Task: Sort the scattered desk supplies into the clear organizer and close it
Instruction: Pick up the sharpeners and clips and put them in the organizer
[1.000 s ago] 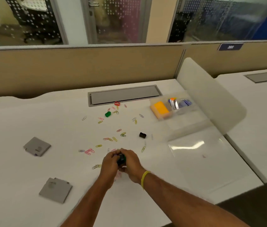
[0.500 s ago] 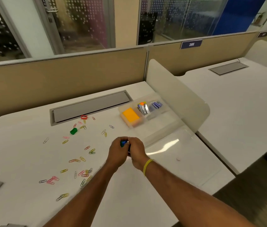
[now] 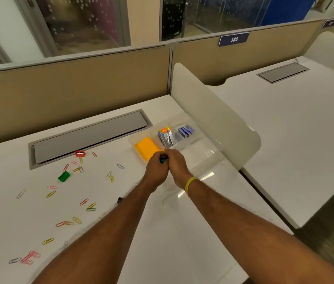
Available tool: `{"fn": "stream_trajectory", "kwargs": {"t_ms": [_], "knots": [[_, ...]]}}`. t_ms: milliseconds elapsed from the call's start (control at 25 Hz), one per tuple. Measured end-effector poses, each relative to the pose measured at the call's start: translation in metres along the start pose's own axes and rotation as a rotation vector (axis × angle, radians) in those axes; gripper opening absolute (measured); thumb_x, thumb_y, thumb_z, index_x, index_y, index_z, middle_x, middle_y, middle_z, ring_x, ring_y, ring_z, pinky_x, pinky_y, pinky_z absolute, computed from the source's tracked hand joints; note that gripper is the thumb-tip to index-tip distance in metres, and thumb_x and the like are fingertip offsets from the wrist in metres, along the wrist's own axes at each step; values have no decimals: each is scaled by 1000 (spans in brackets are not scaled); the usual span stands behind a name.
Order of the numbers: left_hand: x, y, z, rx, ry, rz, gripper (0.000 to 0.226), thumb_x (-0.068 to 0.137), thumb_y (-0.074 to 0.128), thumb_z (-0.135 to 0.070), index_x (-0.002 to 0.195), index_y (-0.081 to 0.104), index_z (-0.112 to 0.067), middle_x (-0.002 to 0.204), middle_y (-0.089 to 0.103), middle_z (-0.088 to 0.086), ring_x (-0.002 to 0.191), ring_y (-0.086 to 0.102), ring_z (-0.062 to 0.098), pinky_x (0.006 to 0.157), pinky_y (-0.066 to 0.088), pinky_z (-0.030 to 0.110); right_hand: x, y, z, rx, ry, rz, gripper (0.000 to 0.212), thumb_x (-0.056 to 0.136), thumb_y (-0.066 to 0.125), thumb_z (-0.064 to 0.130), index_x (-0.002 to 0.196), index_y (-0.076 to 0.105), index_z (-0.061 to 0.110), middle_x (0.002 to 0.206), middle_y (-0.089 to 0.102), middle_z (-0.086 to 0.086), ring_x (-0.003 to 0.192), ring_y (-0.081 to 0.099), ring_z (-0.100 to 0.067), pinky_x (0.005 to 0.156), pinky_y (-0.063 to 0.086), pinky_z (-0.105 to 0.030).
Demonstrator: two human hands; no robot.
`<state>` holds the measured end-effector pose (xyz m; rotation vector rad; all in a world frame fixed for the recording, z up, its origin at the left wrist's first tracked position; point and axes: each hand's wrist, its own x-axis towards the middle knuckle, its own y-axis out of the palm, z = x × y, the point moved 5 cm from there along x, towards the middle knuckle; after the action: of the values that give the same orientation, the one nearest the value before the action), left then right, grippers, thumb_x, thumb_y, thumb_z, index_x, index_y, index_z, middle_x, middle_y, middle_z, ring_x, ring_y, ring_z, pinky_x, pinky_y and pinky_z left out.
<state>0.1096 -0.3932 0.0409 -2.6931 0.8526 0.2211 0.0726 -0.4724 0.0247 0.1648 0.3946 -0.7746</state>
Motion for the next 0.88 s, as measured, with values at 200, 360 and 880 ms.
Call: {"fn": "stream_trajectory", "kwargs": {"t_ms": [200, 360, 880], "knots": [[6, 1, 10, 33, 18, 44, 33, 95, 56, -13, 128, 51, -10, 127, 58, 5, 109, 59, 16, 90, 51, 23, 6, -10, 3, -134, -50, 22, 24, 99, 45, 37, 104, 60, 18, 99, 60, -1, 97, 59, -18, 84, 52, -33], [4, -18, 13, 78, 52, 14, 33, 97, 53, -16, 129, 51, -13, 134, 55, 4, 121, 52, 17, 101, 46, 32, 0, -20, 14, -246, -149, 3, 27, 100, 42, 36, 108, 59, 17, 97, 57, 3, 89, 53, -9, 69, 40, -21], [-108, -117, 70, 343, 12, -118, 60, 92, 46, -55, 141, 43, -21, 148, 45, 2, 134, 42, 20, 110, 33, 41, -89, 7, -15, -680, -518, 187, 43, 95, 56, 34, 134, 48, 18, 135, 53, 0, 121, 48, -11, 101, 37, -21]]}}
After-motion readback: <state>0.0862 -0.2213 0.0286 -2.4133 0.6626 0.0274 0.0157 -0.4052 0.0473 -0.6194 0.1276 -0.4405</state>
